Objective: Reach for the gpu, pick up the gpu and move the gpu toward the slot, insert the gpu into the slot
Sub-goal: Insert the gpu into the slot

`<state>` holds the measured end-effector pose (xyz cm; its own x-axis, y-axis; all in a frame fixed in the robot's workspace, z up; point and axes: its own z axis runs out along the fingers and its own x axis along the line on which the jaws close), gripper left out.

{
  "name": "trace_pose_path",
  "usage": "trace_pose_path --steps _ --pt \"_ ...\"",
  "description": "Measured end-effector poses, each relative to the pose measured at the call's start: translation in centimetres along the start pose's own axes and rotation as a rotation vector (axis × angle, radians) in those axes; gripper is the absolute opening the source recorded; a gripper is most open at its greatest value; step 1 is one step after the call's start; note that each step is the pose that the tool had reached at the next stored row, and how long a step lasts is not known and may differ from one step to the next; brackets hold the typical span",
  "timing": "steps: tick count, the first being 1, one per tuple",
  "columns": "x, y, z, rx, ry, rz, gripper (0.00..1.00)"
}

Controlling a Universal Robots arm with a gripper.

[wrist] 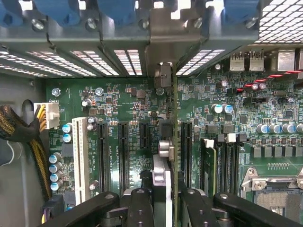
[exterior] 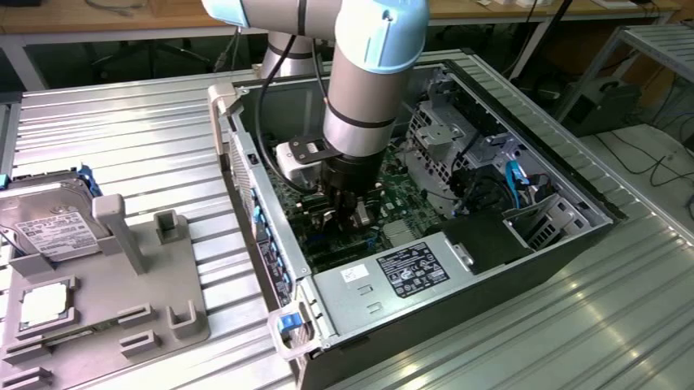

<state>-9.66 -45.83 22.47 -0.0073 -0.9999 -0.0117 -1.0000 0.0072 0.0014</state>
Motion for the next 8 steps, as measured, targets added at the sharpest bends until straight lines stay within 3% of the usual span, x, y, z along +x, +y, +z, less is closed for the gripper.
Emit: trace_pose_path --steps 2,3,5,6,8 --pt "0.0 0.00 0.00 0.0000 0.0000 0.000 0.28" --pt "0.0 -0.02 0.17 0.0020 -0.0043 0.000 0.29" --pt "0.0 0.00 -0.11 0.0006 -0.0004 0.000 0.29" --pt "0.0 0.00 -0.39 0.0005 0.0001 0.000 0.36" --pt "0.0 -0.01 -1.38 0.0014 -0.0009 0.000 0.36"
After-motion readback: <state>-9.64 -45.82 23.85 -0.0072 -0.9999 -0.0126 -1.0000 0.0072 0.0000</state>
